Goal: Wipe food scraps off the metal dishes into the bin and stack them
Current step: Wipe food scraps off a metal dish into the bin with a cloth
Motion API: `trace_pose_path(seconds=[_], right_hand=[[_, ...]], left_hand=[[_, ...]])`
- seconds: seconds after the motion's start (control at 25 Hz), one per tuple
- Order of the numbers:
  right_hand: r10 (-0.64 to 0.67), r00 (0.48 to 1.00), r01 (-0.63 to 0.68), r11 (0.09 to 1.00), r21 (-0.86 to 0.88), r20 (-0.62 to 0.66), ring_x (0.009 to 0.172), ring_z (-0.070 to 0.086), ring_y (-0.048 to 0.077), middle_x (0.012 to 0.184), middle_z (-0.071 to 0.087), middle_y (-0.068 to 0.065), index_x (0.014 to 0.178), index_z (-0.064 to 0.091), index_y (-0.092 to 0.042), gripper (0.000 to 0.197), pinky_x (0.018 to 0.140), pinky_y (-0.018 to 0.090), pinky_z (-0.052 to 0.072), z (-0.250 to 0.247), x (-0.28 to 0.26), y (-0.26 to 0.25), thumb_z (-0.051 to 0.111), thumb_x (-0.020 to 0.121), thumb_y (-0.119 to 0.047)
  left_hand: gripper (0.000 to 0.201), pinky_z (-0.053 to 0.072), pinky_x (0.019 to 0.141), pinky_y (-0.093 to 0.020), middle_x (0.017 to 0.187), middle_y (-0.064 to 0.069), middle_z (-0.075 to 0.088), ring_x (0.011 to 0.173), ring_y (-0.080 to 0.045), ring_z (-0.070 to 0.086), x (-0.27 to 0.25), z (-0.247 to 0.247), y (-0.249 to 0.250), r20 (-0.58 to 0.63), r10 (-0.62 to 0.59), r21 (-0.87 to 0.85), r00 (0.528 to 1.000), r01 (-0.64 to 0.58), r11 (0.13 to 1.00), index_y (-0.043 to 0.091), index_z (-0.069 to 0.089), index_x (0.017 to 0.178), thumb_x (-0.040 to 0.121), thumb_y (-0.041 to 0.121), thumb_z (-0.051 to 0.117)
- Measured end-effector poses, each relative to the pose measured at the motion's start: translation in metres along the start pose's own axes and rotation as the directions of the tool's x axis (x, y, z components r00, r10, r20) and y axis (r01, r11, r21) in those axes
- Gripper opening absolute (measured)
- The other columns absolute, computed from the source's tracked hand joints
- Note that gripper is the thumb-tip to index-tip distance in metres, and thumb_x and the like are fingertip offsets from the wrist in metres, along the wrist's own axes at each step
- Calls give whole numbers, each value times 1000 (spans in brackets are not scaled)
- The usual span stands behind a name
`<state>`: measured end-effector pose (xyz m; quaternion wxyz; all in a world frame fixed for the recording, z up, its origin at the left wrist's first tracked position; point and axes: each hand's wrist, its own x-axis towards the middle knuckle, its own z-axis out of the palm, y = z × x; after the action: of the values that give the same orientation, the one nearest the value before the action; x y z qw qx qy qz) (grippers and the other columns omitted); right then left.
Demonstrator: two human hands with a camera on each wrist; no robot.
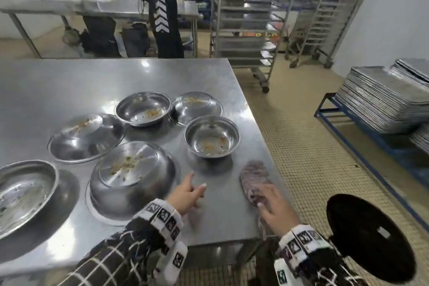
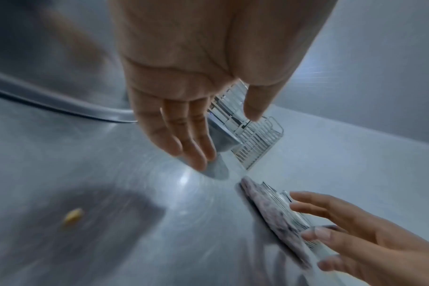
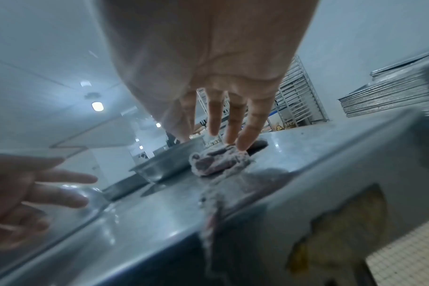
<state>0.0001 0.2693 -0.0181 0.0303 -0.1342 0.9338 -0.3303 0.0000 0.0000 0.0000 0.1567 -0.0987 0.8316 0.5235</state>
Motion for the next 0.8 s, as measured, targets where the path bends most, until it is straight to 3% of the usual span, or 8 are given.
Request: trace_pose_path(seconds=[0.08,0.2,0.32,0.4,0.48,0.6,0.68,0.8], right_hand=[[33,997,-25,992,-127,65,129,41,19,139,40,3,139,45,-21,53,111,23,25,2,22,5,59,88,-17],[99,982,-56,966,-252,163,135,33,19,148,28,1,146,32,-29,60,114,28,24,-4,47,5,57,92,-28],[184,967,-128,950,-285,178,137,32,20,153,21,1,149,21,-38,65,113,38,32,-4,63,15,54,93,-39],[215,955,-137,931,-339,204,135,34,22,153,21,2,149,15,-41,68,111,40,34,-3,77,20,53,92,-43],[232,938,-106,899,-424,257,132,39,25,152,22,5,149,14,-42,68,109,40,36,1,83,21,52,92,-45],[236,946,-121,892,-435,222,129,42,28,152,22,4,148,20,-40,62,108,40,38,3,88,19,51,94,-41],[246,951,-155,902,-404,185,130,42,26,155,18,-4,147,26,-37,59,107,41,39,2,84,18,51,95,-35],[247,960,-186,915,-358,134,130,43,21,155,20,-13,143,37,-33,49,104,43,41,-6,68,19,50,95,-28]], left_hand=[[68,47,50,-22,95,-7,65,59,-19,58,28,0,8,-136,-67,-83,988,56,995,12,17,148,95,37,52],[59,54,56,-31,95,-13,63,65,-25,60,58,-1,27,-207,-178,-239,962,127,963,14,31,138,93,41,55],[31,52,51,-36,83,-15,62,57,-27,59,73,-2,35,-217,-189,-267,958,128,955,15,48,98,92,44,55],[27,51,46,-35,75,-16,63,49,-27,57,89,-3,39,-219,-195,-251,956,138,958,18,49,87,91,44,56],[26,49,44,-31,73,-16,63,47,-27,57,101,-5,39,-190,-221,-261,957,168,951,12,54,92,90,38,57],[22,46,41,-26,73,-13,62,47,-26,55,106,-4,39,-156,-273,-332,949,210,920,7,55,99,87,26,56],[16,46,38,-25,78,-14,59,51,-26,55,100,-3,41,-163,-272,-384,948,193,903,7,52,99,87,18,55],[26,51,43,-29,91,-19,61,56,-31,60,90,0,35,-175,-270,-436,947,171,884,12,46,114,88,15,53]])
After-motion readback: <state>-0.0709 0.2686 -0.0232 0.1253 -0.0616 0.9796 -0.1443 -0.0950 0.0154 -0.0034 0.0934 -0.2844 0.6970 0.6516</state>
